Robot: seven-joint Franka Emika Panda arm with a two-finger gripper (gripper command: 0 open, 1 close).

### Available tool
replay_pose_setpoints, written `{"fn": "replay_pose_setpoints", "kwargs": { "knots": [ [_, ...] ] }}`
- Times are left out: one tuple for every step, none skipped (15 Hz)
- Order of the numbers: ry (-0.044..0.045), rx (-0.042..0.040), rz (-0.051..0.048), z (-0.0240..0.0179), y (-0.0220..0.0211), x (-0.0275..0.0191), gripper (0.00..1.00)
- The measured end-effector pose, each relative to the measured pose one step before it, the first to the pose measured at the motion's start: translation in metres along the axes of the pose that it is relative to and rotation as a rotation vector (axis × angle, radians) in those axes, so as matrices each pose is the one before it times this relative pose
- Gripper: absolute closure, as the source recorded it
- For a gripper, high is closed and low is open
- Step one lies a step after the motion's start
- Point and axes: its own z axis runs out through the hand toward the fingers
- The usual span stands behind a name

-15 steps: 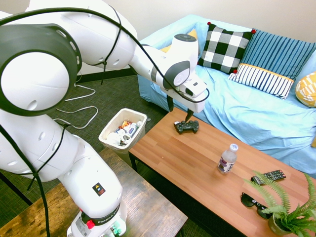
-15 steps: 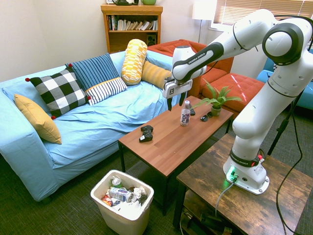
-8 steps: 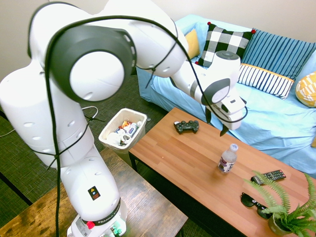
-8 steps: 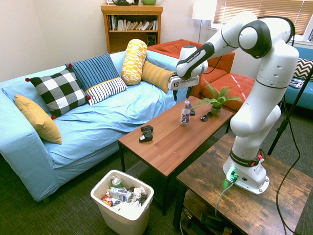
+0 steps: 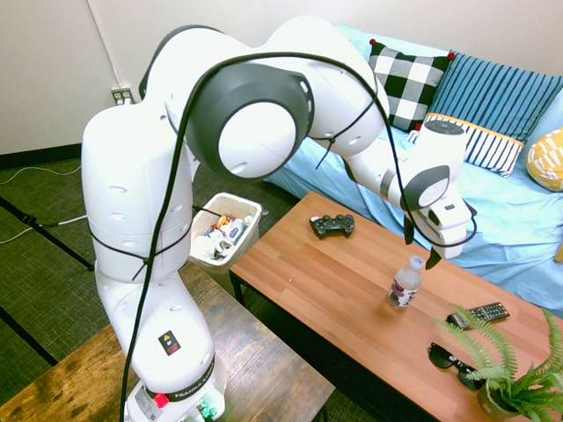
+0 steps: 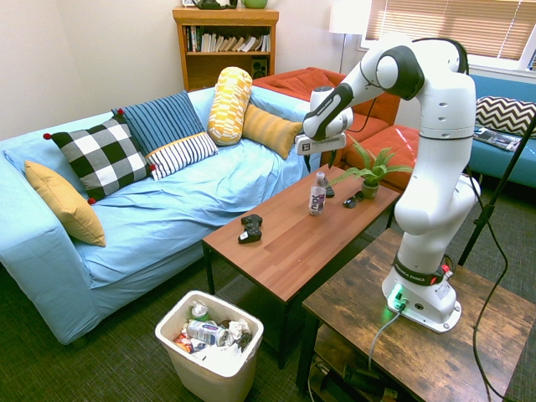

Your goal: Throw the bottle in the trash bin

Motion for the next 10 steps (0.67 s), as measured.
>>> {"fn": "replay_pose_setpoints", "kwargs": {
  "knots": [
    [-0.00291, -0.01001, 0.00304, 0.00695, 0.00029, 0.00131, 0.0],
    [-0.00449, -0.01016, 0.00325, 0.00702, 0.00009, 0.001, 0.0],
    [-0.00635, -0.00883, 0.00328, 0.00699, -0.00033, 0.00041, 0.0],
    [-0.00668, -0.00862, 0.00201, 0.00675, -0.00037, -0.00023, 0.0],
    [-0.00469, -0.00581, -0.00131, 0.00499, -0.00081, -0.00021, 0.0],
    [-0.00482, -0.00198, -0.00285, 0.00265, -0.0005, -0.00054, 0.0],
    [-0.0035, 0.00109, -0.00268, 0.00047, -0.00042, -0.00056, 0.0],
    [-0.00173, 0.00223, -0.00355, -0.00058, -0.00081, -0.00056, 1.0],
    [-0.00437, 0.00052, -0.00629, -0.00017, -0.00049, -0.00077, 1.0],
    [-0.00649, 0.00129, -0.00815, 0.00004, -0.00032, -0.00083, 1.0]
  ]
}}
